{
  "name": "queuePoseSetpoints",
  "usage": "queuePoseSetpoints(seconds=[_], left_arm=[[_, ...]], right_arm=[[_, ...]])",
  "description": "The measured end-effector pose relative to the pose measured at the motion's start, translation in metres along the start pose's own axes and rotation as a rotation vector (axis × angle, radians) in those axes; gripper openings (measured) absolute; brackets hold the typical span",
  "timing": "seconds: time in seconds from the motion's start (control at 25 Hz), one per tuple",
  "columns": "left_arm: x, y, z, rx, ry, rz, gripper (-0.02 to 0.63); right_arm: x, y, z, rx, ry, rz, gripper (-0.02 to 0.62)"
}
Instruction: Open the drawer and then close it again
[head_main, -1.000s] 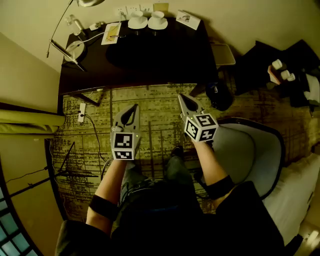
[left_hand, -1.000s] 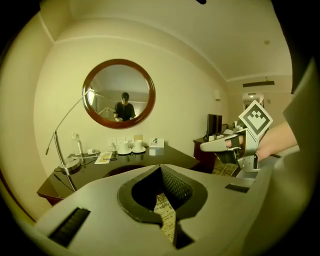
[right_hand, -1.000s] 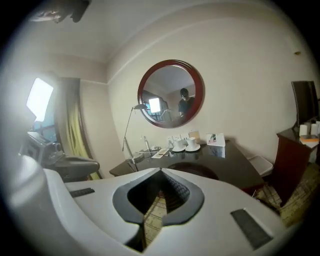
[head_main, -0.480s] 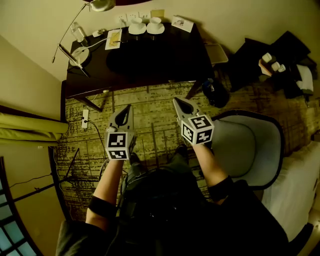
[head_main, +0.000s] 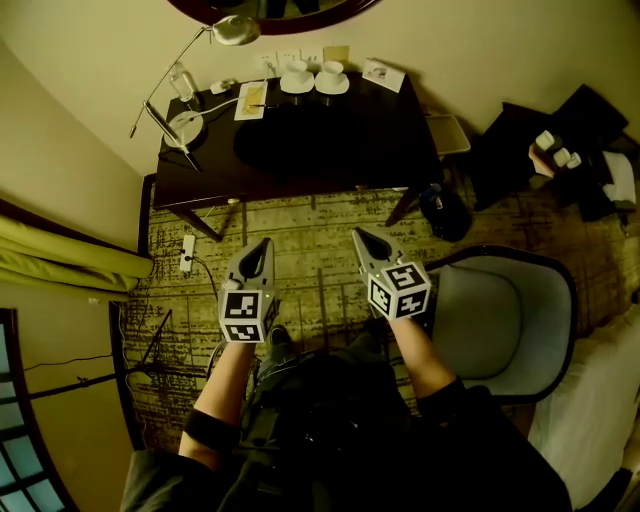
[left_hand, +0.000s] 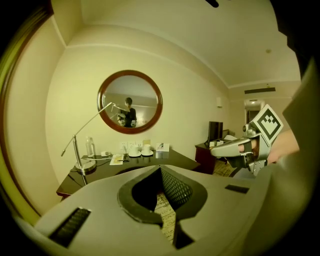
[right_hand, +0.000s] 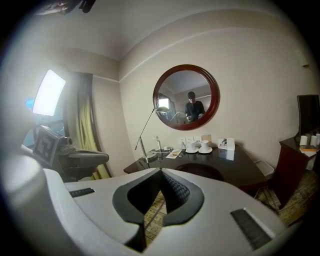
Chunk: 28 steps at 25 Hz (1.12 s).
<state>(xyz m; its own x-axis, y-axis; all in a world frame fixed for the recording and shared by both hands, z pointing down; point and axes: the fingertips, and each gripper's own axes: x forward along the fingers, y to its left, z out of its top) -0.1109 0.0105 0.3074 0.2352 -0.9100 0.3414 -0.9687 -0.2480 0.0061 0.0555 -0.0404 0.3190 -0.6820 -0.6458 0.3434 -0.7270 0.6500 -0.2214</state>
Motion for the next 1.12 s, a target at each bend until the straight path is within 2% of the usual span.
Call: queuePoseSetpoints(seconds=[0.16,0.32,0.68,0.92,1.12], left_arm=[[-0.004,-0.004,-0.006,-0.006,-0.002,-0.014,0.005],[-0.004,-0.003,-0.010,0.037,0.006,-0.001,0.006],[-0.007,0.025,-0.026,0.031,0.020,0.030,0.006],[-0.012,0.048,-0.042,0.063,0.042,-0.011,0.006],[-0.012,0.063,-0.057,0.143,0.076,-0.060,0.008]], right_arm=[[0.002,0.003,-0.005,0.003,0.008,0.005,0.005],[0.006,0.002,-0.011,0.002,0.013,0.001,0.005],[0.025,0.032,-0.022,0.015,0.050,0.028,0.005],[0.044,0.056,-0.032,0.028,0.052,0.003,0.005],[0.059,0.085,-0.041,0.019,0.080,-0.005,0.005]])
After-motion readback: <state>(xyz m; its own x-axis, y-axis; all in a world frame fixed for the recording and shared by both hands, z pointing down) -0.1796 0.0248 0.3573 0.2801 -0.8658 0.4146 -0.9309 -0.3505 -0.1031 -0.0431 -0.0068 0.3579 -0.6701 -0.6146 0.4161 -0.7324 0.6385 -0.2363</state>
